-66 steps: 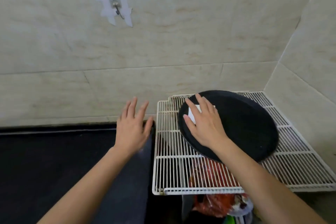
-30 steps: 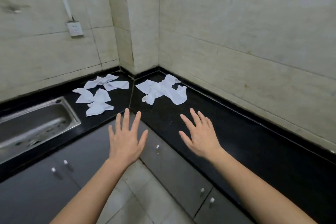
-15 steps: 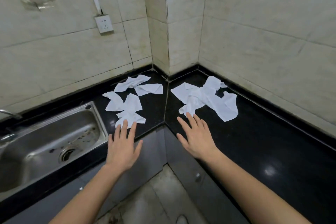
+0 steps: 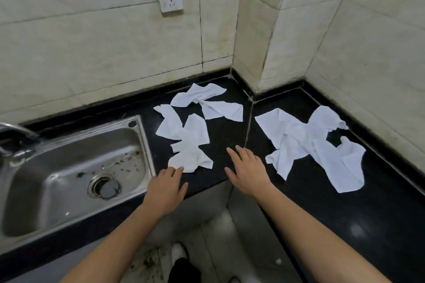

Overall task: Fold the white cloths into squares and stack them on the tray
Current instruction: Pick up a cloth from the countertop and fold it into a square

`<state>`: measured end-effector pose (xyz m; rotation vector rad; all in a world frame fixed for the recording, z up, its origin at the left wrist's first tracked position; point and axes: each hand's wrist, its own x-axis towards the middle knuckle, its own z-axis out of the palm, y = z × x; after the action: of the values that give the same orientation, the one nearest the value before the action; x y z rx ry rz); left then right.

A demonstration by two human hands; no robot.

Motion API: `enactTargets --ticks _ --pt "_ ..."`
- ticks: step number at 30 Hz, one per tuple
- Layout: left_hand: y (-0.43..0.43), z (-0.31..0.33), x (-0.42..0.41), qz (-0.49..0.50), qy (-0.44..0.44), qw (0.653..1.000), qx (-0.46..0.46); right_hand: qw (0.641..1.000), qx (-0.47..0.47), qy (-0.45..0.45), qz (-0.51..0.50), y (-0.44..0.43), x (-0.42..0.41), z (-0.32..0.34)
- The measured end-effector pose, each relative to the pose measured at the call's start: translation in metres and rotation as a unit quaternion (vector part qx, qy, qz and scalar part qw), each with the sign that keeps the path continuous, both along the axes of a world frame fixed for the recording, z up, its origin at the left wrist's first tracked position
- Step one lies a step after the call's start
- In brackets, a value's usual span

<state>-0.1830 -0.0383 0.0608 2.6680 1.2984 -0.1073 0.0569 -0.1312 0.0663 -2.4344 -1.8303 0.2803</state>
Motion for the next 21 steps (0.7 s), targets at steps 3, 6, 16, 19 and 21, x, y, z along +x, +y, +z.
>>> enactTargets --ticks 3,6,16,19,21 --pt "0.026 -0.026 0.012 -0.037 0.013 0.999 -0.035 0.999 -0.032 0.022 -0.016 0.027 -0.004 -0.021" --pt "0.052 -0.056 0.022 -0.085 -0.001 0.994 -0.067 0.998 -0.051 0.035 -0.030 0.049 -0.007 -0.046" --pt "0.123 -0.125 0.024 -0.161 -0.011 0.985 -0.068 0.962 -0.151 0.176 -0.142 0.119 -0.028 -0.107" --pt "0.129 -0.127 0.025 -0.165 -0.017 0.986 -0.033 0.955 -0.101 0.221 -0.170 0.124 -0.022 -0.096" --pt "0.131 -0.125 0.030 -0.162 -0.016 0.987 -0.006 0.955 -0.069 0.234 -0.167 0.125 -0.011 -0.080"
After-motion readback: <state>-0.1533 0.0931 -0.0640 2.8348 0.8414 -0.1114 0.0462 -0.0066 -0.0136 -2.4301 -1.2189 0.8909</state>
